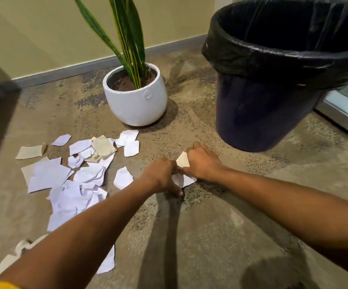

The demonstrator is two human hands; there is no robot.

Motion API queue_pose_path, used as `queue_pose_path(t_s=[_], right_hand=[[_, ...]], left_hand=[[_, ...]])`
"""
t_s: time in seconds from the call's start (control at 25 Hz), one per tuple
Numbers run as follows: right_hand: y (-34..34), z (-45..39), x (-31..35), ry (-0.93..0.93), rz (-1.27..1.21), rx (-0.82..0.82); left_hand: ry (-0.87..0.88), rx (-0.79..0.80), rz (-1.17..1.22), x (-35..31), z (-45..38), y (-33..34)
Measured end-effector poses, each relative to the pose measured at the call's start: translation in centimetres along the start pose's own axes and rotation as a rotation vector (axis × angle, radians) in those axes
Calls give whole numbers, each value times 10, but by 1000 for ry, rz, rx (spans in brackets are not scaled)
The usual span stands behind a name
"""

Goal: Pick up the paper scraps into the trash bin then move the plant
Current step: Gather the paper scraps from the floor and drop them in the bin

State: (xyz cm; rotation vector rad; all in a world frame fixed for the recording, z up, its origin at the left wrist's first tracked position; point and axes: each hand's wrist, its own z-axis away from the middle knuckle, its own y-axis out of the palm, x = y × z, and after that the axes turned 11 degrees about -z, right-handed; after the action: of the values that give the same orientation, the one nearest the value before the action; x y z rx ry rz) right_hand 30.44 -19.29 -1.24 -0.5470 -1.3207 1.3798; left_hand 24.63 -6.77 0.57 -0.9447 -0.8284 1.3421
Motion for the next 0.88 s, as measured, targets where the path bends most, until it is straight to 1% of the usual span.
queue_pose_path(t_s=[0.08,0.16,0.32,0.4,0.52,0.64,0.76,0.88], right_hand=[[5,-1,0,-11,28,-24],[4,0,0,-12,-43,-67],[-9,11,1,1,-254,-109],[-17,19,2,0,-293,-96],[-25,29,2,-12,-284,-54],[-25,34,-2,14,-278,12],[-19,34,-6,47,-304,90],[-19,33,-11,71,-390,119]], left_hand=[[45,-21,-103,-1,-1,5],[57,-58,-131,-2,-1,7],[-51,-100,53,1,-1,-1],[-78,-75,74,2,3,-2],[-105,39,20,-6,12,5],[-103,31,33,-20,11,9],[-170,-30,190,-31,5,8],[-322,-56,511,-40,1,3]])
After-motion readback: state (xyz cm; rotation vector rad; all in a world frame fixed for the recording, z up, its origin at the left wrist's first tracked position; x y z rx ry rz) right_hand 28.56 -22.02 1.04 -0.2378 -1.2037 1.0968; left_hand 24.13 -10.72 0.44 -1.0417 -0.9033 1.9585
